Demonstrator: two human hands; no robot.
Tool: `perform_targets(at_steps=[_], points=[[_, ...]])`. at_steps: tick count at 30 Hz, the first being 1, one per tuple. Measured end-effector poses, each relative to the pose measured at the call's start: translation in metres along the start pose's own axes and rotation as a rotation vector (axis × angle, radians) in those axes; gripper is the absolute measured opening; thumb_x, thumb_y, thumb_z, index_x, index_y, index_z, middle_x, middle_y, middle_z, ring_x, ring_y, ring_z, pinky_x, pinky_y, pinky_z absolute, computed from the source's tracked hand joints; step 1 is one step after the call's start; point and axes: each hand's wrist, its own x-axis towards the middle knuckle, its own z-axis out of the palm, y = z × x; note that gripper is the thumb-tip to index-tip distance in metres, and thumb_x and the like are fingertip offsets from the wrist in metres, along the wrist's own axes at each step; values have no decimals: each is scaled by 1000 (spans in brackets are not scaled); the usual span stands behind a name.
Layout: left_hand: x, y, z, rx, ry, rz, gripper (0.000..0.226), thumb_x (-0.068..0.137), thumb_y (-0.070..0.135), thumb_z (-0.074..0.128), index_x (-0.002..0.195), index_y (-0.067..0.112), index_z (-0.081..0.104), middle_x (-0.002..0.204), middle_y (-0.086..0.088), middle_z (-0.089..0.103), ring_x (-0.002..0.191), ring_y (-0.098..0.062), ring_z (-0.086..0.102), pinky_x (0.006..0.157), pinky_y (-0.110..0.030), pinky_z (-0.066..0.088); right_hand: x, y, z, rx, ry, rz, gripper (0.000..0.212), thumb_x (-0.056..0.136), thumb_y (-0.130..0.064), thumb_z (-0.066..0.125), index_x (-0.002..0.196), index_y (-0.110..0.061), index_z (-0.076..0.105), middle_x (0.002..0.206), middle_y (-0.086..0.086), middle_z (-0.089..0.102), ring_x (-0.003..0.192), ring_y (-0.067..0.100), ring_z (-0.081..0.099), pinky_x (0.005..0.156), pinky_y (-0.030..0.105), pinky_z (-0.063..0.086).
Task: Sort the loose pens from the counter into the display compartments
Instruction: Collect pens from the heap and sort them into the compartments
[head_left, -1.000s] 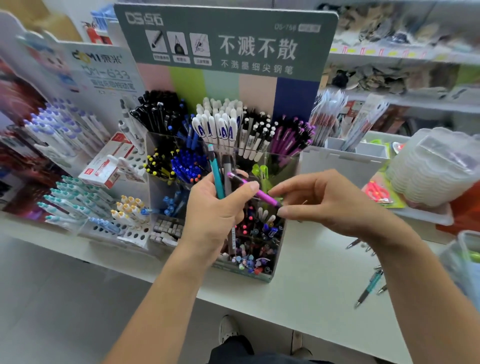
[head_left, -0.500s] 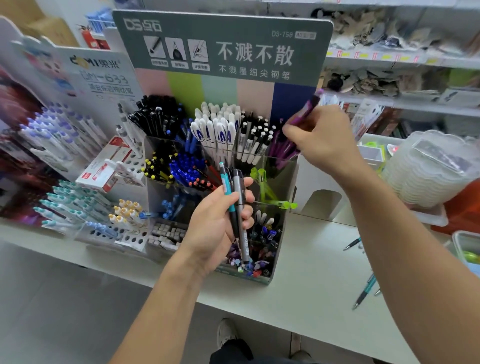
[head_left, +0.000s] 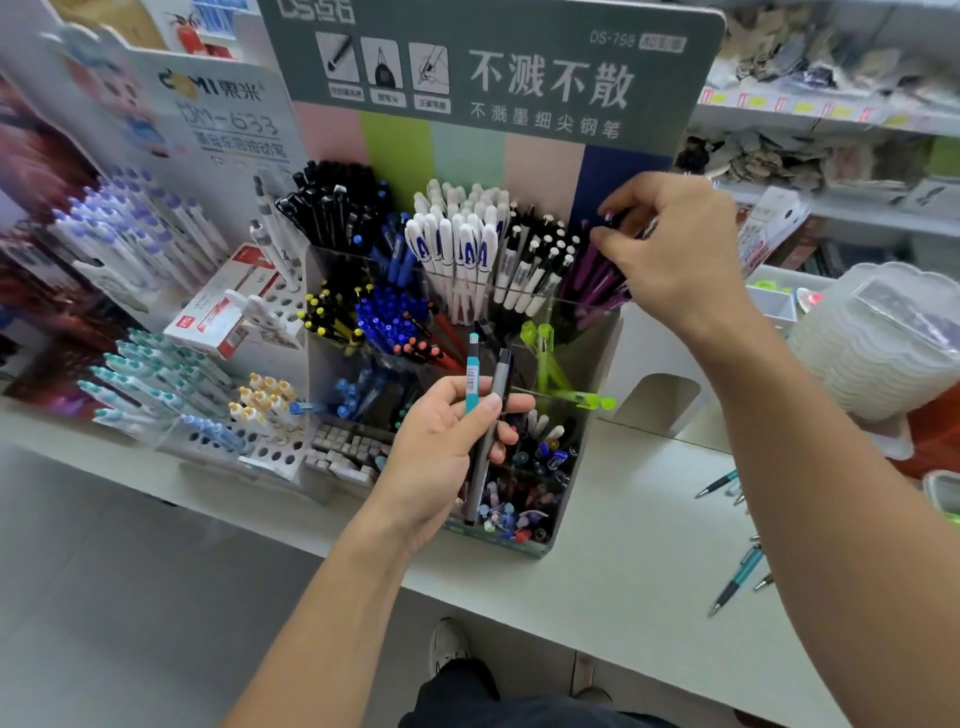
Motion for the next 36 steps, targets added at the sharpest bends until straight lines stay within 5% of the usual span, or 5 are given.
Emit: perform_targets(at_steps=[12,17,20,31,36], points=[[-4,-21,7,-81,83,-118,19,96,10,63,115,11,64,81,1,74,68,-12,69,54,-22,54,-18,-7,-7,-382,-188,-29,32,92,-28,73,123,-22,71,110,9,70,101,32,64,87,40,52],[-5,-22,10,-109,21,-69,21,92,10,64,113,9,61,76,-1,71,64,-15,66,50,-22,50,-81,-6,-24,51,-257,37,22,89,-45,72,88,-24,78,70,-13,68,59,-1,56,57,10,41],[-5,-24,15,-90,-27,-59,30,82,17,68,109,8,61,79,-4,72,64,-16,67,50,-22,50,-118,10,-6,376,-504,278,21,84,-39,77,82,-19,77,59,-5,64,47,6,50,49,21,40],[1,-42,18,-20,60,-9,19,97,21,59,111,11,66,87,-5,73,66,-16,68,51,-22,53,-139,26,-7,642,-69,215,12,93,-7,69,88,-17,73,66,5,68,53,19,59,49,26,48],[7,-59,-5,96,132,-96,30,108,24,43,115,17,70,74,3,45,48,-8,25,40,-19,22,-137,32,-11,226,96,-72,5,92,-13,72,96,-13,75,77,-4,70,66,11,62,65,24,52]])
